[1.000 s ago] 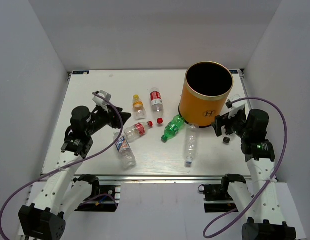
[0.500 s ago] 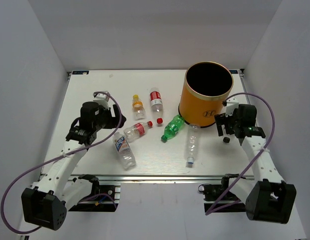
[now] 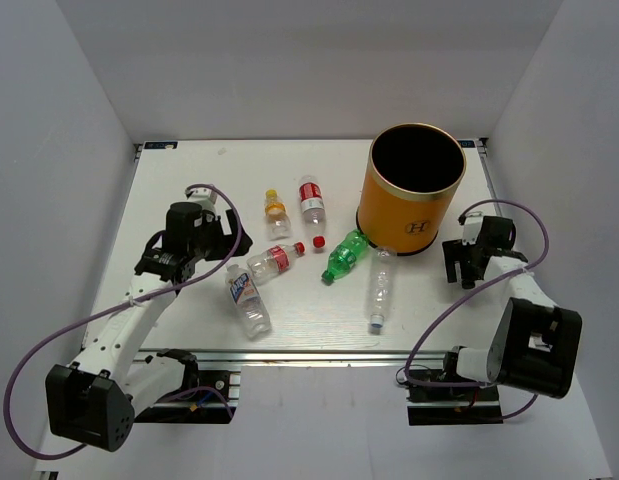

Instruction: Put the plastic bottles in the bin

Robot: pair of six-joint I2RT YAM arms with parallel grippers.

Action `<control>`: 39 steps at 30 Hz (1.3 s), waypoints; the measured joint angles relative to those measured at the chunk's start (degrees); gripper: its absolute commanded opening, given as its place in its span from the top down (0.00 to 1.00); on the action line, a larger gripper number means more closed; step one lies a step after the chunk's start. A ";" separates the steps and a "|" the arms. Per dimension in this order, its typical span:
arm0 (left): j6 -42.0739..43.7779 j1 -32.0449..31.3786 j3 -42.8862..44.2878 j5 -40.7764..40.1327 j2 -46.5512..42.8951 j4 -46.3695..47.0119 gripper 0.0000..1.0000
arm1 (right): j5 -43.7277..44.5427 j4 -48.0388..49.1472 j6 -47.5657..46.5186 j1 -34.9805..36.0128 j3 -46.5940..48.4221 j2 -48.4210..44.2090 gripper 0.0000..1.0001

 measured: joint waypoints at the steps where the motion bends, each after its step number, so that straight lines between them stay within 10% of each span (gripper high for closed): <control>1: -0.13 -0.11 0.00 0.26 -0.09 0.02 0.01 | -1.03 -0.35 0.35 -0.46 0.48 0.81 0.10; 21: -0.59 -0.20 0.20 3.28 -0.15 0.59 0.01 | -14.12 3.30 -5.66 -3.82 7.69 12.52 0.10; 30: -0.59 -0.20 0.20 2.93 2.47 0.66 0.01 | -17.07 4.92 -13.35 -6.27 7.30 14.05 0.98; 39: -2.47 -0.33 3.50 -4.52 13.97 -7.87 0.01 | -25.18 -14.93 -23.85 -9.31 6.78 -6.45 1.00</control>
